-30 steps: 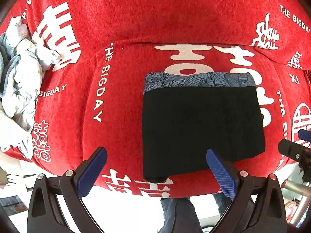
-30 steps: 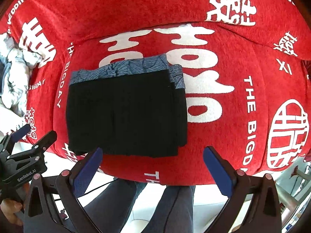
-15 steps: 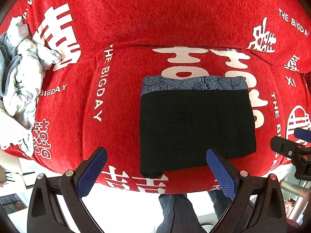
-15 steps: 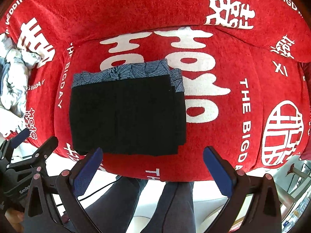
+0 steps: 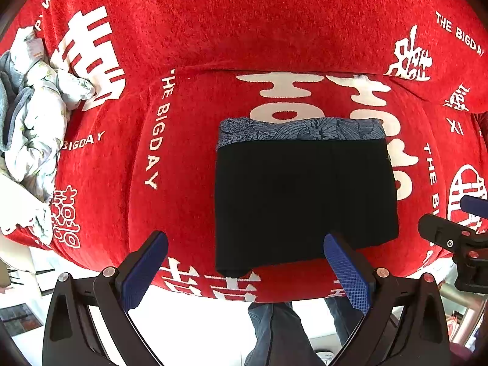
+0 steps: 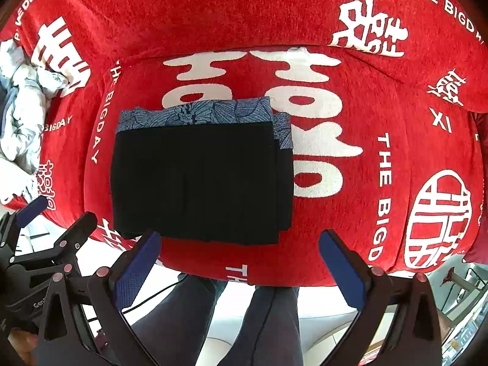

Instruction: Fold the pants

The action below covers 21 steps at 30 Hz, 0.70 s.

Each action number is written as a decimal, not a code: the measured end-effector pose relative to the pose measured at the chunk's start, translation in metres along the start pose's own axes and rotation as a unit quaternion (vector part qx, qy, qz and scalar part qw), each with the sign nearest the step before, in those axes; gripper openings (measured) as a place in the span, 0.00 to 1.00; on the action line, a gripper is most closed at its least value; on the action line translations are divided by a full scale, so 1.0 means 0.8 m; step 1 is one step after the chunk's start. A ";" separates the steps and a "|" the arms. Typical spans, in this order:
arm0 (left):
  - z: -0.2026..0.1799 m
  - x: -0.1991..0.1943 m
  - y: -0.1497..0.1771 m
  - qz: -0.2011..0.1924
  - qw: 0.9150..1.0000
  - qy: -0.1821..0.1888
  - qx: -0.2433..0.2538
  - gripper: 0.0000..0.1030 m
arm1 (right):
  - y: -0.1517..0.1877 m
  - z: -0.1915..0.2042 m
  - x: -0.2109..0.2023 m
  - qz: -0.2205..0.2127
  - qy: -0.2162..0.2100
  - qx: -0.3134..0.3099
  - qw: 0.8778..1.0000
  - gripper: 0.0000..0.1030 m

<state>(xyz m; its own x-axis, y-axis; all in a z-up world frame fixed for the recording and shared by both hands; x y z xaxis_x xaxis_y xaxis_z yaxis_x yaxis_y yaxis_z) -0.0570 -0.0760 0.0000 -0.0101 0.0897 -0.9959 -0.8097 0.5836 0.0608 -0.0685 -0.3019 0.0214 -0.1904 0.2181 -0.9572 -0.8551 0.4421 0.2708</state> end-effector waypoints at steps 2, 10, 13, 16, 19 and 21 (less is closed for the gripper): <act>0.000 0.000 0.000 0.000 1.000 0.000 -0.001 0.99 | 0.000 0.000 0.000 0.000 0.001 -0.001 1.000 1.00; -0.001 -0.003 -0.002 -0.005 1.000 -0.006 0.004 0.99 | -0.001 0.001 -0.002 -0.005 0.010 -0.001 1.000 1.00; -0.002 -0.003 -0.003 -0.004 1.000 -0.006 0.006 0.99 | -0.002 0.002 -0.003 -0.007 0.013 -0.003 1.000 1.00; -0.002 -0.004 -0.004 -0.003 1.000 -0.006 0.006 0.99 | -0.003 0.002 -0.005 -0.009 0.017 -0.005 1.000 1.00; -0.002 -0.004 -0.005 -0.003 1.000 -0.006 0.006 0.99 | -0.003 0.002 -0.005 -0.010 0.017 -0.003 1.000 1.00; -0.002 -0.004 -0.005 -0.002 1.000 -0.005 0.007 0.99 | -0.003 0.002 -0.005 -0.010 0.018 -0.003 1.000 1.00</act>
<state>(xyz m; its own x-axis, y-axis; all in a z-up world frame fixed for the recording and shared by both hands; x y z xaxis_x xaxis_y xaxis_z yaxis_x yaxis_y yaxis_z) -0.0545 -0.0797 0.0026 -0.0013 0.0953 -0.9954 -0.8020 0.5944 0.0580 -0.0646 -0.3027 0.0247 -0.1902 0.1782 -0.9654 -0.8616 0.4410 0.2511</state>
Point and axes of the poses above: each gripper's, at about its wrist camera, not at the fingertips, and x roughly the way its jaws point, z to its left, y to its underside, the point moved 5 cm from there along x, roughly the way its jaws point, and after that the axes turned 10 degrees about z, right-handed, at the moved point
